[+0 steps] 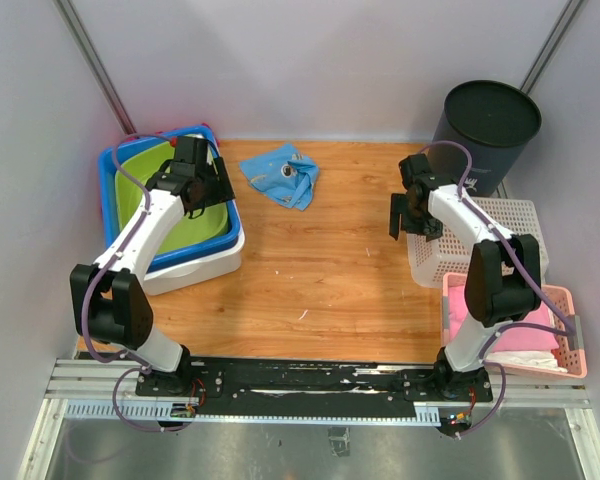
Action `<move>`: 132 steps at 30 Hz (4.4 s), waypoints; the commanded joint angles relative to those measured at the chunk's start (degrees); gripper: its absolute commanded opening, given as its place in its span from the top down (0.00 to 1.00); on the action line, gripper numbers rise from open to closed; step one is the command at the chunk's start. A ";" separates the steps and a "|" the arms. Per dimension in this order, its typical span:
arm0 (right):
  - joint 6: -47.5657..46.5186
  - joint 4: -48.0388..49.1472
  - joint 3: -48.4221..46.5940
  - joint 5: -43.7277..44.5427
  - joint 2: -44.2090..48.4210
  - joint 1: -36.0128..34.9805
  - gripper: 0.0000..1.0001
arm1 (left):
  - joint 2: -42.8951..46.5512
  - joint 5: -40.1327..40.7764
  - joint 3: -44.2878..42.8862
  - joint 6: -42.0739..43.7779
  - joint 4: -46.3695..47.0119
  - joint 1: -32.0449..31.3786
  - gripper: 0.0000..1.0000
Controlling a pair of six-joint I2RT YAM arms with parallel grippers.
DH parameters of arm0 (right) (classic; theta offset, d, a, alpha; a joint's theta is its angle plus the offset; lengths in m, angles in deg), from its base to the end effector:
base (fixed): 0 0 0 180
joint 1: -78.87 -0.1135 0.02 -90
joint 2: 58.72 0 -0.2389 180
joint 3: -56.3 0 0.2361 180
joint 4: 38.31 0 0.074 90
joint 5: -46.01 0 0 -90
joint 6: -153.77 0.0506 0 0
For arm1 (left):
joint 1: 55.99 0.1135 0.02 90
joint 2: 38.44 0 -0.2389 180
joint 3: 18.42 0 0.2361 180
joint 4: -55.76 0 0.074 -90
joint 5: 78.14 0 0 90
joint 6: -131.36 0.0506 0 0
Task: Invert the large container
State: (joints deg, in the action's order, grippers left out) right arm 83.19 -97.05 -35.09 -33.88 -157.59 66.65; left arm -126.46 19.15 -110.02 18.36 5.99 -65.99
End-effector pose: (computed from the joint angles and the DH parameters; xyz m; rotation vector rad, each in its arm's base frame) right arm 0.3350 0.0635 0.2055 0.2193 2.6860 -0.0747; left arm 0.3294 -0.0516 0.2774 -0.3288 2.3493 -0.1260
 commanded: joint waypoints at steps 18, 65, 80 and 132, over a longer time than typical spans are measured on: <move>0.55 -2.72 7.35 -4.97 19.39 -0.40 0.25 | 1.73 2.91 1.33 1.62 1.52 0.86 0.74; 2.38 -3.29 12.91 -6.50 24.53 -0.36 0.25 | 13.15 -4.93 7.60 9.25 -5.70 -2.65 0.80; 3.01 -3.76 11.76 -6.56 26.64 -0.38 0.26 | 16.75 -8.85 -22.93 13.15 -13.13 -2.66 1.00; 6.82 -6.21 7.19 1.25 57.18 -0.34 0.23 | 21.29 -6.40 30.10 -41.88 62.36 -26.15 1.00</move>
State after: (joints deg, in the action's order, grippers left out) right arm 89.51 -103.08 -28.53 -33.45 -100.23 66.62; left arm -105.42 7.72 -82.44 -22.39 64.15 -91.39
